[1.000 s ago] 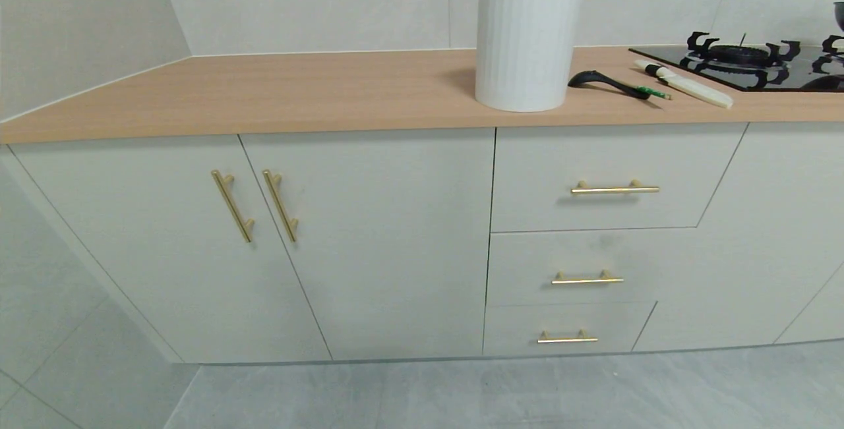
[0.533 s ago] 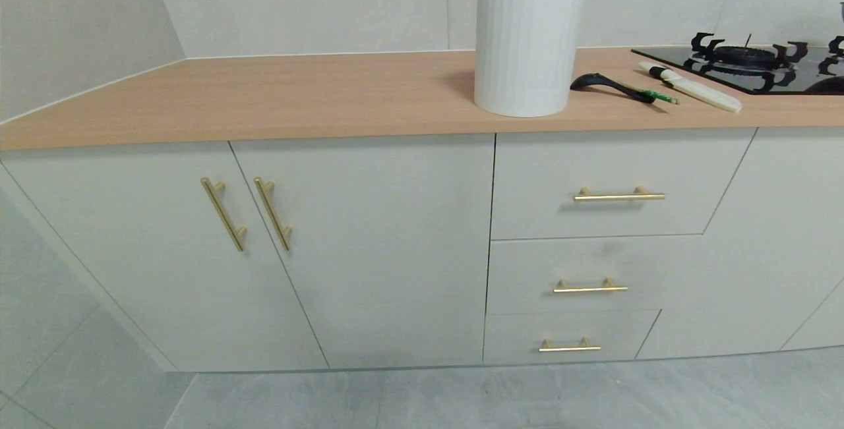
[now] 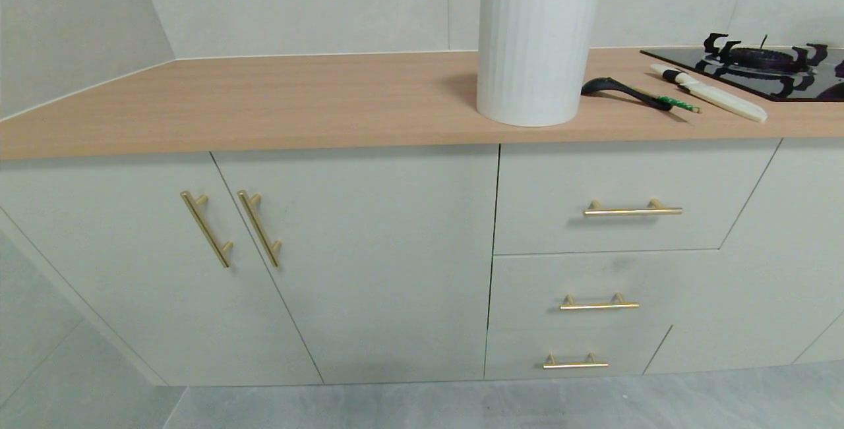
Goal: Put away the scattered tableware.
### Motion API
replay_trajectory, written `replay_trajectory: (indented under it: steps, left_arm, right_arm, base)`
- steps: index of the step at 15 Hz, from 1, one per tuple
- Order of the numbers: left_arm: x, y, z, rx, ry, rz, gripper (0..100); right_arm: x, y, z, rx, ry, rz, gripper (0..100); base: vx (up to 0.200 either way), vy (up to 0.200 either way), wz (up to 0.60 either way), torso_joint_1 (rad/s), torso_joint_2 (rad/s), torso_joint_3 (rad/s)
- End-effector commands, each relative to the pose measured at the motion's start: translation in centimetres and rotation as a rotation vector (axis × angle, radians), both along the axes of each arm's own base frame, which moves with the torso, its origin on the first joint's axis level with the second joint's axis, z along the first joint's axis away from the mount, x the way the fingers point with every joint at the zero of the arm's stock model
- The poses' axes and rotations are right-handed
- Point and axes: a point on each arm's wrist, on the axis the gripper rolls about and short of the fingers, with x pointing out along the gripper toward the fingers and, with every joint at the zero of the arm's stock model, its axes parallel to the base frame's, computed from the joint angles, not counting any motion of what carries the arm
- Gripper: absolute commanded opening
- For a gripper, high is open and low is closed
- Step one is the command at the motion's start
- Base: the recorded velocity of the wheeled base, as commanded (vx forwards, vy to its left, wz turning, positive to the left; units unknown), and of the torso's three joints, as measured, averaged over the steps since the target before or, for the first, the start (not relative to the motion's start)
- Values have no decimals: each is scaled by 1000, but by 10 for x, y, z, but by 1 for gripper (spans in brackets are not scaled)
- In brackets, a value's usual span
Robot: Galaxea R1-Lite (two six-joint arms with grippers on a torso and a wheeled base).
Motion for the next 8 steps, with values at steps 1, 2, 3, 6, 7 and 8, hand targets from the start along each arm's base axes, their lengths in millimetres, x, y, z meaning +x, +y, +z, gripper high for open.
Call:
replay_trajectory:
  steps: [1, 2, 3, 6, 7, 8]
  left_arm:
    - [0, 0, 0, 0, 2, 0, 100]
    - [0, 0, 0, 0, 2, 0, 100]
    - [0, 0, 0, 0, 2, 0, 100]
    - [0, 0, 0, 0, 2, 0, 100]
    - [0, 0, 0, 0, 2, 0, 100]
    - [0, 0, 0, 0, 2, 0, 100]
  right_arm:
    - [0, 0, 0, -2, 0, 1, 100]
    - [0, 0, 0, -2, 0, 1, 100]
    - [0, 0, 0, -7, 6, 5, 100]
    - [0, 0, 0, 1, -1, 1, 100]
    - [0, 0, 0, 1, -1, 1, 100]
    - [-1, 0, 5, 2, -23, 2, 100]
  base:
    - [0, 0, 0, 0, 0, 0]
    - [0, 0, 0, 0, 0, 0]
    - [0, 0, 0, 0, 0, 0]
    - [0, 0, 0, 0, 0, 0]
    - [0, 0, 0, 0, 0, 0]
    - [0, 0, 0, 0, 0, 0]
